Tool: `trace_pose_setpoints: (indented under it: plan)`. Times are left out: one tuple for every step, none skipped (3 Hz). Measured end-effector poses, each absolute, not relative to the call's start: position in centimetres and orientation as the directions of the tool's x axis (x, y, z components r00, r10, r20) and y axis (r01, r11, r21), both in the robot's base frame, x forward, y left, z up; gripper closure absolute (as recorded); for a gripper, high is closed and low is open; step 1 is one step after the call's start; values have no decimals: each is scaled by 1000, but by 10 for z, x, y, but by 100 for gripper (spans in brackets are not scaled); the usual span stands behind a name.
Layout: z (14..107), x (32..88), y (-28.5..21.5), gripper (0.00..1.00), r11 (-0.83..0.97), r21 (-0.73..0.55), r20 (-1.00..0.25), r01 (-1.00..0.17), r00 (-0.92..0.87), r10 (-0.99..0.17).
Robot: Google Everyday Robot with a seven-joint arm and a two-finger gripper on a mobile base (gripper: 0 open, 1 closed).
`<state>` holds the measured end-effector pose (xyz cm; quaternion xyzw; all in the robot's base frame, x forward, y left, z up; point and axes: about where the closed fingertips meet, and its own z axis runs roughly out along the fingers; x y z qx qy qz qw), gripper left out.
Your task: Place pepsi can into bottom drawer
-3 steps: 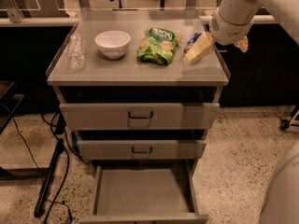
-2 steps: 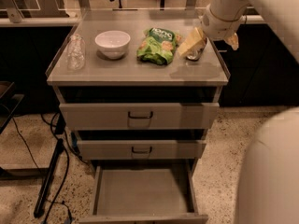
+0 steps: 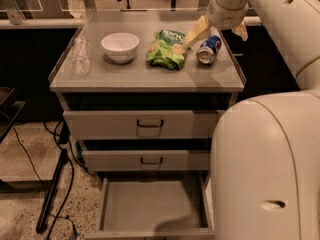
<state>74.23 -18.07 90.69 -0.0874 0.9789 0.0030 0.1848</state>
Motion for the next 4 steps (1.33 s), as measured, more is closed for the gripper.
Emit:
trace_pose_setpoints:
  plan:
    - [894,755,-174,0,988,-13,-353,-157,-923,-151]
    - [883,780,-175,0,992,-23,-368,-123,-922,-123]
    - [883,794,-181,0,995,-39,-391,-93,-915,-101]
    - [878,805,-188,0,997,-55,-399,-58,-914,-75]
